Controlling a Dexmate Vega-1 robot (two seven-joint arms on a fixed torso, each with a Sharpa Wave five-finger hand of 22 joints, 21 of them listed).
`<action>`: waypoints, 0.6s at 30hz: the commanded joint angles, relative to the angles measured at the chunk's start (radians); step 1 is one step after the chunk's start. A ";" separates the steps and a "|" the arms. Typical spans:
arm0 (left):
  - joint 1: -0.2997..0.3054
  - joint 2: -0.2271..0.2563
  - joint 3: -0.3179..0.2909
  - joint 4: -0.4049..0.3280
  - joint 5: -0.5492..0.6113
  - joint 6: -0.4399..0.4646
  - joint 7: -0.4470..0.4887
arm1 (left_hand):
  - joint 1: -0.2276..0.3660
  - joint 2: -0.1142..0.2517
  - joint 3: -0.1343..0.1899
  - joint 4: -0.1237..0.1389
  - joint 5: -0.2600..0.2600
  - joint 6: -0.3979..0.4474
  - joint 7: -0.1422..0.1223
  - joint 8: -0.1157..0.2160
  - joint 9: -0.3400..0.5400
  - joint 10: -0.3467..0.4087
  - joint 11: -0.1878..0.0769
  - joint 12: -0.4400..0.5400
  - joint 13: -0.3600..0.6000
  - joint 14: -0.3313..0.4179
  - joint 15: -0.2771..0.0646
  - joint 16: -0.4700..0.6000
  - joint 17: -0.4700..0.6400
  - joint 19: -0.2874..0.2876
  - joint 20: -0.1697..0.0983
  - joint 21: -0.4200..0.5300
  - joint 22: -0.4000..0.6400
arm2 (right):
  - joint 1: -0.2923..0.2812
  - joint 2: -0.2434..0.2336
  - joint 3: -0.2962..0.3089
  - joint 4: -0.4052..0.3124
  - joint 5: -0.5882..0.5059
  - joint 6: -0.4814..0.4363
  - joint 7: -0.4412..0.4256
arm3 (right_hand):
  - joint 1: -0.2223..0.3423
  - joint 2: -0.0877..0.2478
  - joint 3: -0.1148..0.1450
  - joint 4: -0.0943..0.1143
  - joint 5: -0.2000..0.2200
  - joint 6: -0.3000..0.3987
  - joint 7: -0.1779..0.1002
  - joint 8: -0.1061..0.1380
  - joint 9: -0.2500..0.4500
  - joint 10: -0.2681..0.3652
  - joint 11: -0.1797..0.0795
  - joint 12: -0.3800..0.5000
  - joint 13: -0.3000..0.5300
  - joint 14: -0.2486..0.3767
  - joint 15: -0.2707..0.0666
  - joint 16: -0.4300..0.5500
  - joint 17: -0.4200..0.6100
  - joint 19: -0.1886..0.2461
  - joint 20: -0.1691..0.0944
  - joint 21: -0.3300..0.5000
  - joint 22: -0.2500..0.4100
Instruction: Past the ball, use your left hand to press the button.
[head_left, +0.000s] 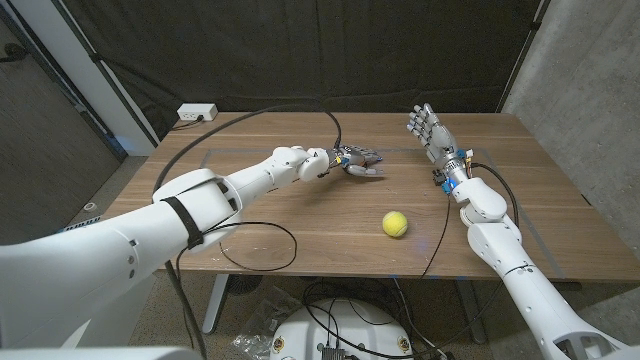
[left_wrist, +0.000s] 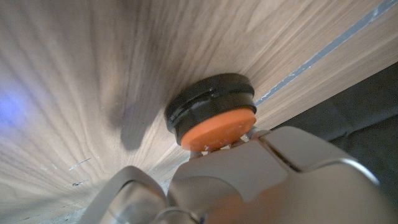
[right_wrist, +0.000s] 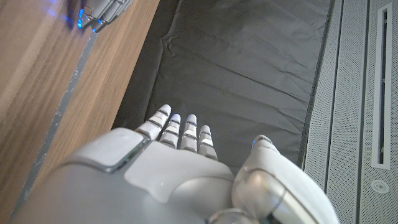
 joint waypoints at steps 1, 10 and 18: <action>0.025 -0.005 0.020 0.051 0.001 0.005 0.089 | -0.003 0.141 0.012 0.002 0.011 -0.559 0.004 -0.005 -0.001 -0.574 0.009 -0.003 -0.001 -0.567 -0.072 -0.003 0.000 -0.562 -0.028 -0.001 -0.004 | -0.001 -0.010 0.000 -0.003 -0.009 -0.016 -0.008 | 0.002 -0.008 0.001 -0.005 -0.003 0.009 0.005 0.003 0.001 0.012 0.004 0.004 0.005 0.003 0.006 0.004 0.005 0.007 0.001 0.003 0.003; 0.053 0.000 0.033 0.062 -0.011 0.003 0.079 | -0.003 0.141 0.016 0.003 0.012 -0.559 0.003 -0.005 -0.001 -0.575 0.010 -0.004 -0.002 -0.567 -0.076 -0.003 0.000 -0.562 -0.029 -0.001 -0.006 | 0.007 -0.001 -0.004 0.012 -0.011 -0.016 -0.009 | -0.002 -0.008 0.000 -0.004 -0.003 0.008 0.006 0.003 0.001 0.012 0.002 0.004 0.005 0.004 0.004 0.005 0.005 0.008 0.000 0.003 0.003; 0.110 0.050 0.055 -0.024 0.031 0.054 0.058 | -0.005 0.142 0.019 0.004 0.015 -0.560 0.004 -0.006 -0.002 -0.576 0.012 -0.005 -0.003 -0.568 -0.077 -0.004 -0.002 -0.563 -0.033 -0.003 -0.013 | 0.011 0.002 -0.007 0.019 -0.012 -0.018 -0.008 | -0.007 -0.007 -0.001 -0.002 -0.003 0.008 0.006 0.003 0.001 0.013 0.002 0.004 0.005 0.005 0.004 0.006 0.006 0.010 -0.002 0.004 0.003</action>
